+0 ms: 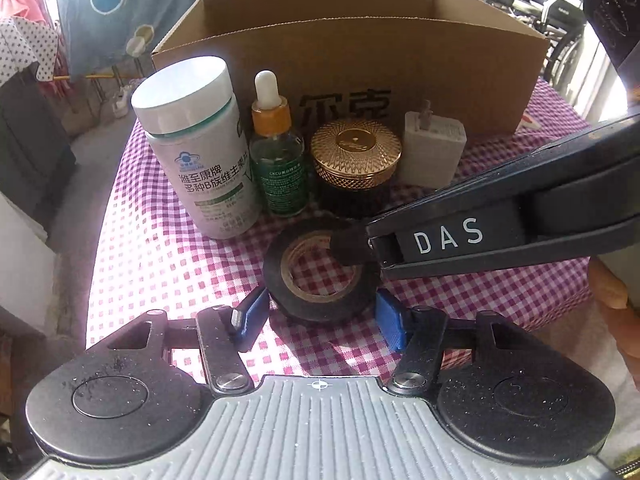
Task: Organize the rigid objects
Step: 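Move the right gripper to the black tape roll and grip its edge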
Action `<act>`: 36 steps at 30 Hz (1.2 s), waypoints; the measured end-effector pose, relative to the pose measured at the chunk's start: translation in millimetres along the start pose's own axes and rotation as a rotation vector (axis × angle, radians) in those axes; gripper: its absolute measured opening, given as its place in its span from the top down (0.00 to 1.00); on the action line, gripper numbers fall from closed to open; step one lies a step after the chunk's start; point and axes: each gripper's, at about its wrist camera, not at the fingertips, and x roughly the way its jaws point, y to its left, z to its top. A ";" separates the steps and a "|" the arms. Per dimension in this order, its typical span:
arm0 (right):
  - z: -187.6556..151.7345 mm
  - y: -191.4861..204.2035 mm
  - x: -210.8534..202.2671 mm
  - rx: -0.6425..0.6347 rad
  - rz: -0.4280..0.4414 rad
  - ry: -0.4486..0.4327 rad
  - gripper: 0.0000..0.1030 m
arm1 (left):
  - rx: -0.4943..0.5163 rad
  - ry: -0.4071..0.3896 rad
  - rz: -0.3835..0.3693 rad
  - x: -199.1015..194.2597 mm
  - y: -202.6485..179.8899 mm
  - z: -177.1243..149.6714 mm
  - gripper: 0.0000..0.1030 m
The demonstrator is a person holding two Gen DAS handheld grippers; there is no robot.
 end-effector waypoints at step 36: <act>-19.1 -22.2 -21.8 -0.078 -0.119 0.003 0.77 | 0.091 -0.041 -0.090 9.3 -50.8 -1.4 0.38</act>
